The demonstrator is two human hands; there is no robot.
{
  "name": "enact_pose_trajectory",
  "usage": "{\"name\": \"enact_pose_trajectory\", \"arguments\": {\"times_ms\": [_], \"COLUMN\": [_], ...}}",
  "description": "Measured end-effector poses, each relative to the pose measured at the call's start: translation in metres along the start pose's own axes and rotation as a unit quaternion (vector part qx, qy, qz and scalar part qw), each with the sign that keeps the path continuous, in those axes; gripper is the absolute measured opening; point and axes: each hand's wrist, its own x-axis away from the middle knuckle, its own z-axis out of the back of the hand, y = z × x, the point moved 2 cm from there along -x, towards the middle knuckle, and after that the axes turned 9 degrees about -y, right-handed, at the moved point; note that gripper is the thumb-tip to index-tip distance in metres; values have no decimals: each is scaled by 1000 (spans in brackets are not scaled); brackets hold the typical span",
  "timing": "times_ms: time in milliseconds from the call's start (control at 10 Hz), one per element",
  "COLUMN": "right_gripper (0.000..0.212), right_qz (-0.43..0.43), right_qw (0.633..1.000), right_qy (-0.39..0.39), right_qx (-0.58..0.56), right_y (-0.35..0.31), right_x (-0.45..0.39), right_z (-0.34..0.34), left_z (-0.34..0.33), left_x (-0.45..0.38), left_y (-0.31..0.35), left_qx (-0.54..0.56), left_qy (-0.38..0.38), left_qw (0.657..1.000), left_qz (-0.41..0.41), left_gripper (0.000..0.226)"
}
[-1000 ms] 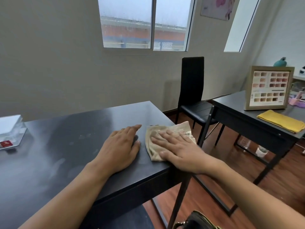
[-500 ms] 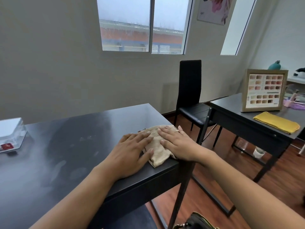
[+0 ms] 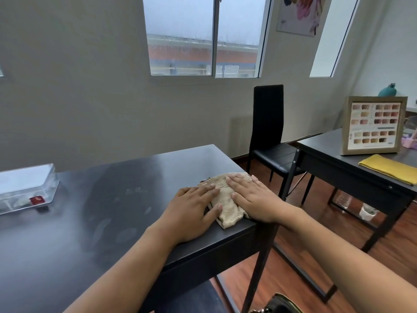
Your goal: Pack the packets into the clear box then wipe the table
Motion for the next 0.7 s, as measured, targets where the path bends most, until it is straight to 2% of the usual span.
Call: {"name": "enact_pose_trajectory", "arguments": {"times_ms": [200,300,400,600,700], "right_gripper": [59,58,59,63,63], "right_qz": [-3,-4,14,90,120], "right_qw": [997,995,995,994,991], "right_qy": [-41,-14,22,-13,-4], "right_qx": [-66,-102,-96,-61,-65], "right_y": [-3,-15,-41,-107,-137], "right_x": [-7,-13,-24,-47,-59], "right_z": [19,27,27,19,16], "left_z": [9,16,26,42,47], "left_x": [7,14,26,67,92], "left_y": [-1,-8,-26,-80,-105], "left_qx": [-10,-10,0,-6,2], "left_qy": [20,32,37,64,87], "left_qw": [1000,999,999,993,988], "left_qz": [10,19,38,100,128], "left_gripper": [66,65,65,62,64]}}
